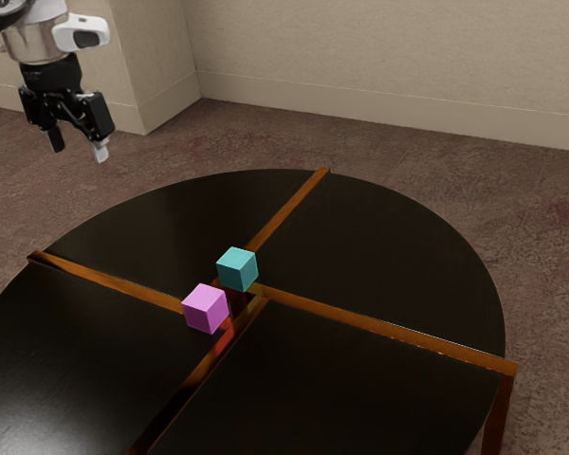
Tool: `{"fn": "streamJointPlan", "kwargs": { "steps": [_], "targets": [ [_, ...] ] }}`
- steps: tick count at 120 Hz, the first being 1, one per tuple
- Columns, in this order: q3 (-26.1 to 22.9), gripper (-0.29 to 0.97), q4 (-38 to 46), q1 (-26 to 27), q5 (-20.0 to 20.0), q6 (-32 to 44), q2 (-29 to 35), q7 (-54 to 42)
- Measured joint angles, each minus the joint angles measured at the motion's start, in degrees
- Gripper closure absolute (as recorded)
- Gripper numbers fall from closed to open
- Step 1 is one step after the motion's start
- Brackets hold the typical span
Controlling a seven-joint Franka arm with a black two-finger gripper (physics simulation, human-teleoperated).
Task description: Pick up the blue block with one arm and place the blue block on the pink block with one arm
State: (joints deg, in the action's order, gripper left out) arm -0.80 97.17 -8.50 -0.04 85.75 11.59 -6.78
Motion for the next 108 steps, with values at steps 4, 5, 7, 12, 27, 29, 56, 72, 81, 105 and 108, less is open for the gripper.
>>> {"fn": "streamJointPlan", "kwargs": {
  "steps": [4, 5, 7, 12, 27, 29, 56, 72, 81, 105, 108],
  "targets": [
    [0.01, 0.0, 0.37, -0.01, -0.05, -0.12, -0.05, -0.47],
    [0.02, 0.0, 0.44, -0.01, -0.06, -0.14, -0.05, -0.58],
    [0.04, 0.0, 0.55, -0.04, -0.08, -0.19, -0.07, -0.8],
    [0.05, 0.0, 0.59, 0.28, -0.12, -0.3, -0.47, -1.31],
    [0.18, 0.0, -3.73, 2.09, -2.29, 0.02, -9.09, -2.62],
    [0.22, 0.0, -4.66, 2.45, -2.47, 0.13, -10.55, -2.74],
    [0.03, 0.0, -14.08, 5.39, -3.58, 5.2, -30.59, -3.43],
    [0.17, 0.0, -13.77, 5.24, -2.42, 11.21, -34.84, -3.68],
    [0.2, 0.0, -12.35, 5.27, -1.67, 14.69, -36.4, -3.79],
    [0.35, 0.0, -11.48, 5.26, 0.26, 21.98, -40.82, -2.68],
    [0.36, 0.0, -11.98, 5.25, 0.35, 22.74, -41.88, -2.55]
  ]
}}
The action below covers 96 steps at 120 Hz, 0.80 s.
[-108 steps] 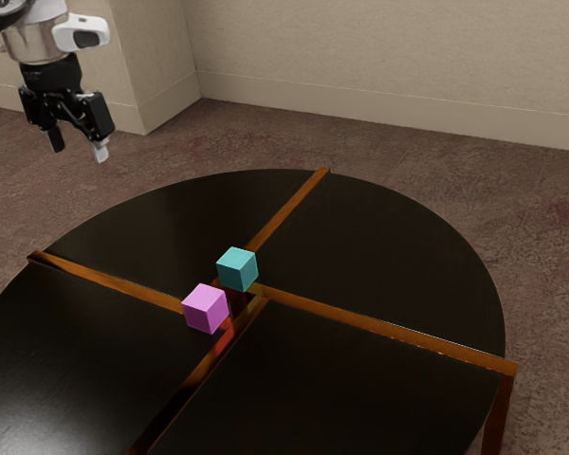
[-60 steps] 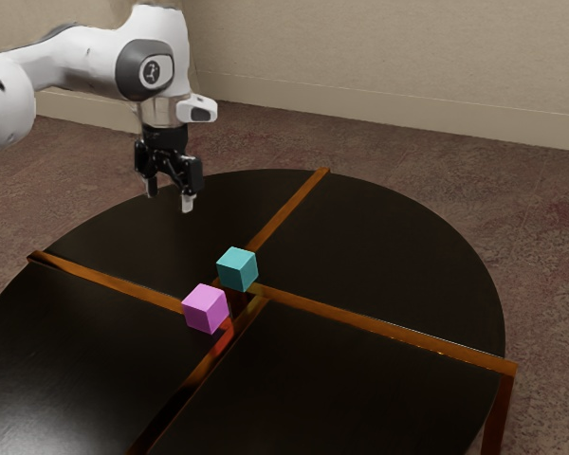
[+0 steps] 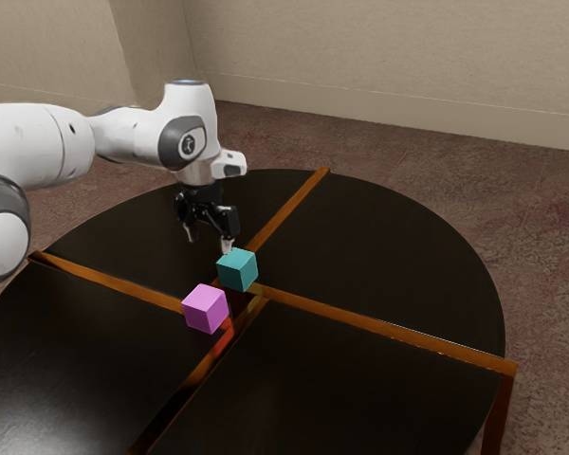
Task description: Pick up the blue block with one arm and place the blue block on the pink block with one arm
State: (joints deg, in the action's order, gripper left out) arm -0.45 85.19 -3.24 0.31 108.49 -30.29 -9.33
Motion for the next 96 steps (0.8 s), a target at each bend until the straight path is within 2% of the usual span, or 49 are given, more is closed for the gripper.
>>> {"fn": "streamJointPlan", "kwargs": {
  "steps": [22, 96],
  "targets": [
    [0.01, 0.0, -2.51, 0.19, 0.98, 4.82, -5.02, 0.91],
    [-0.2, 0.0, -5.98, 0.44, 3.06, 10.79, -10.88, 6.51]
  ]
}}
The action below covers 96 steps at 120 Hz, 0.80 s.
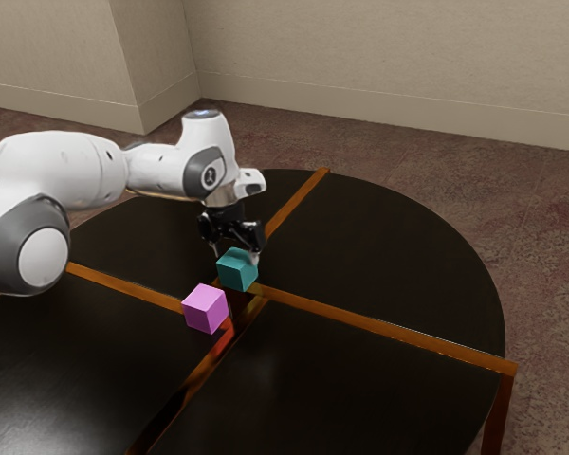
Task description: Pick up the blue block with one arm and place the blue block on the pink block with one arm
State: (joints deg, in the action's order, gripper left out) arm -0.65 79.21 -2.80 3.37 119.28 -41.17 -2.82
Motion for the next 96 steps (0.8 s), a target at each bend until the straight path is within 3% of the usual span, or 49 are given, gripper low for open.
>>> {"fn": "streamJointPlan", "kwargs": {
  "steps": [60, 96],
  "targets": [
    [0.04, 0.0, 2.3, -0.09, 2.18, 2.23, -1.23, 1.36],
    [0.11, 0.35, 4.06, 0.02, 2.06, 2.59, 0.56, 1.84]
  ]
}}
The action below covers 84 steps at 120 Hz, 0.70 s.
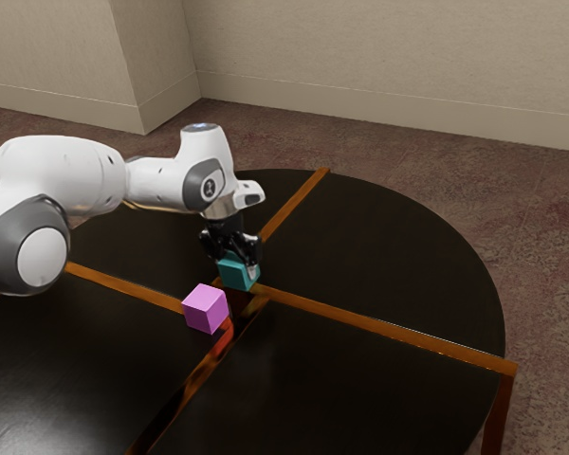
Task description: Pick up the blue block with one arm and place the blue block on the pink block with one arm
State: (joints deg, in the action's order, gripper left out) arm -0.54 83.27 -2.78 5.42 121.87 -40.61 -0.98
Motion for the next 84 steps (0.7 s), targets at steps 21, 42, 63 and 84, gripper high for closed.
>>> {"fn": "streamJointPlan", "kwargs": {
  "steps": [21, 42, 63, 84],
  "targets": [
    [0.08, 0.37, 14.5, 0.05, -0.87, 0.12, 17.25, 0.97],
    [-0.75, 0.37, 26.35, 0.49, -0.93, 0.18, 26.91, 3.16],
    [-0.99, 0.36, 31.78, 0.8, -0.79, 0.18, 30.64, 5.33],
    [-1.25, 0.35, 32.42, 0.77, -1.08, 0.18, 29.52, 6.66]
  ]
}}
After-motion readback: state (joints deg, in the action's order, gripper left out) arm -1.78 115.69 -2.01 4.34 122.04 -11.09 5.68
